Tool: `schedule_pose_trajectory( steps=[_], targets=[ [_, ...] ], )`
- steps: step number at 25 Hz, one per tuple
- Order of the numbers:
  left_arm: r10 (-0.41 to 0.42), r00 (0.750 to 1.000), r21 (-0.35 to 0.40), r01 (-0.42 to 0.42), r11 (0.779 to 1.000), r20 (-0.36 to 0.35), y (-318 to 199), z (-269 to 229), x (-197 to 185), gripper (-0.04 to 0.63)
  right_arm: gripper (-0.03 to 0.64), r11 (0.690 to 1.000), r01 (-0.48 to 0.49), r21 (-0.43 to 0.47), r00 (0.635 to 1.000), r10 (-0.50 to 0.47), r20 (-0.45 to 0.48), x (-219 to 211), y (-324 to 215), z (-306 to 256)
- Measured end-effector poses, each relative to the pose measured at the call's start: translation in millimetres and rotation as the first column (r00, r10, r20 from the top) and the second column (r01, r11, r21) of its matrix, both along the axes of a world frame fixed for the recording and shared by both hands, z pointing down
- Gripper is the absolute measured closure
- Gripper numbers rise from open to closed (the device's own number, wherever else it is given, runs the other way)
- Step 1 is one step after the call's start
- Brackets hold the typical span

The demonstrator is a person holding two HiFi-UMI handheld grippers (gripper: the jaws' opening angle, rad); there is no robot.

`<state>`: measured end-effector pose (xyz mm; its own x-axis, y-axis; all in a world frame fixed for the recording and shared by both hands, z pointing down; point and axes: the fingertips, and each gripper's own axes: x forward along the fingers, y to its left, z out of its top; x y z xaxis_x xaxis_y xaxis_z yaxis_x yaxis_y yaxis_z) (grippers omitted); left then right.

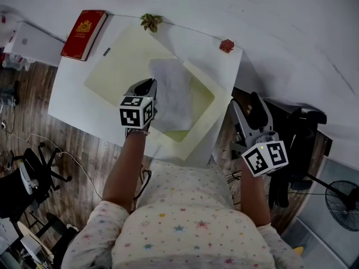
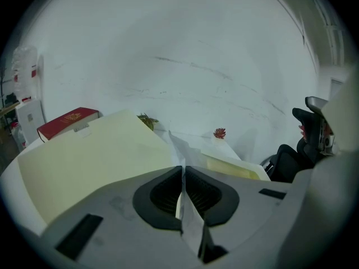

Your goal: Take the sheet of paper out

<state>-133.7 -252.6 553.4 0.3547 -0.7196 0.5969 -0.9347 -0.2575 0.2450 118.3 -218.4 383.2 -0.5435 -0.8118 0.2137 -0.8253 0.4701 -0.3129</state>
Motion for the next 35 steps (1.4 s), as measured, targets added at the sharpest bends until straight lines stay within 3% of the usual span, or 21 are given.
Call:
schedule_pose_trajectory(
  steps=[12, 22, 35],
  targets=[
    [-0.032, 1.0, 0.116, 0.031, 0.993, 0.0, -2.8, -52.7, -8.1, 0.568, 0.324, 0.998, 0.02, 0.054, 1.0, -0.02, 0.006, -0.8, 5.0, -18.1],
    [-0.068, 0.998, 0.225, 0.071, 0.972, -0.017, 2.1, -103.6, -17.9, 0.568, 0.325, 0.994, 0.037, 0.104, 0.999, -0.039, 0.016, -1.5, 15.5, -38.4],
    [-0.068, 0.997, 0.284, 0.076, 0.956, -0.038, 6.2, -138.8, -11.2, 0.568, 0.327, 0.987, 0.033, 0.156, 0.999, -0.038, 0.027, 7.3, 19.0, -62.2]
  ],
)
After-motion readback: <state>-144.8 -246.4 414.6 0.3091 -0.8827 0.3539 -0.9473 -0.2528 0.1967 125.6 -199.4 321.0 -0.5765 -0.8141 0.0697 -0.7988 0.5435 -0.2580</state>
